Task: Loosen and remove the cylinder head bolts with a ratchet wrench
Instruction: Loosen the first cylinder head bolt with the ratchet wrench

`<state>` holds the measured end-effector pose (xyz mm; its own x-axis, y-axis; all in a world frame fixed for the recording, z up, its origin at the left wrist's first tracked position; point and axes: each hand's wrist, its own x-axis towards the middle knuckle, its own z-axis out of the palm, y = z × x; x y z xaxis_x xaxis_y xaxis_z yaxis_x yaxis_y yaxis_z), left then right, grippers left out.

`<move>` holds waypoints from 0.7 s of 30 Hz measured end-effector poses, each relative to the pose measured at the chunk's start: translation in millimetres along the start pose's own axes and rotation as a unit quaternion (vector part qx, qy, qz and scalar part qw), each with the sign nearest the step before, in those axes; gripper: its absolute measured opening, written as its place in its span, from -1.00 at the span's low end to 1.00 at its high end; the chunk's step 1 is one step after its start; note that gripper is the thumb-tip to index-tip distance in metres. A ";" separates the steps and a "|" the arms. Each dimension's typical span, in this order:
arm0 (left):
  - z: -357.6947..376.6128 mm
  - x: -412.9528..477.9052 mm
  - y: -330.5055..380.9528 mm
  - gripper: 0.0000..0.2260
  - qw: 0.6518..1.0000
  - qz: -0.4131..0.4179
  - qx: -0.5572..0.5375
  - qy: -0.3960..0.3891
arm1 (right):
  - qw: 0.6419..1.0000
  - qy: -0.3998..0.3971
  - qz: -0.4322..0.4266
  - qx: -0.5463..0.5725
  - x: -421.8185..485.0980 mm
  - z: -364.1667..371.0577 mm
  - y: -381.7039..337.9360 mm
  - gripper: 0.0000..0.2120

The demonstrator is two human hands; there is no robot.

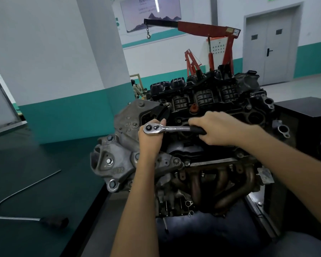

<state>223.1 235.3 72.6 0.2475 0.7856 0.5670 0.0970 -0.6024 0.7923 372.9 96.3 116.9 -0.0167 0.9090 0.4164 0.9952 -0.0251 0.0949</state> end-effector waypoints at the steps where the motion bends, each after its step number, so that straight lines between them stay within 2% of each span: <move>1: 1.1 0.0 -0.2 -0.65 1.000 -0.001 0.001 0.008 | 0.999 0.003 0.025 0.035 -9.6 10.0 -9.0 -0.81; 3: 3.4 1.6 0.4 -0.65 1.000 0.001 0.013 0.017 | 0.979 0.007 0.089 0.182 -33.6 37.4 -39.1 -0.77; 6: 5.0 3.0 -0.8 -0.65 0.999 0.007 0.030 0.034 | 0.916 0.033 0.152 0.369 -50.5 75.9 -102.4 -0.77; 9: 3.1 1.0 -1.6 -0.66 0.999 0.006 0.023 0.043 | 0.886 0.063 0.180 0.423 -43.9 91.4 -143.5 -0.75; 11: 2.4 1.6 -1.5 -0.66 0.999 0.006 0.023 0.038 | 0.888 0.058 0.176 0.421 -43.6 88.7 -137.5 -0.75; 14: 2.4 2.0 -2.8 -0.66 1.000 0.009 0.014 0.013 | 0.930 0.010 0.129 0.344 -47.3 69.0 -91.9 -0.81; 17: 1.6 1.1 -1.6 -0.66 1.000 0.006 0.015 -0.010 | 0.991 -0.010 0.060 0.117 -30.3 34.6 -31.2 -0.77; 19: 1.2 0.5 0.8 -0.67 1.000 0.004 0.018 -0.014 | 0.999 0.007 0.016 -0.036 -9.5 9.1 -3.6 -0.71; 21: -0.1 -0.6 2.4 -0.68 1.000 0.003 0.005 -0.007 | 0.995 0.027 -0.012 -0.095 8.4 -4.6 5.2 -0.67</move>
<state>223.2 233.3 74.2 0.2621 0.7805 0.5676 0.1057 -0.6078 0.7870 377.4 101.9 125.1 -0.0501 0.8866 0.4598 0.9582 -0.0872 0.2726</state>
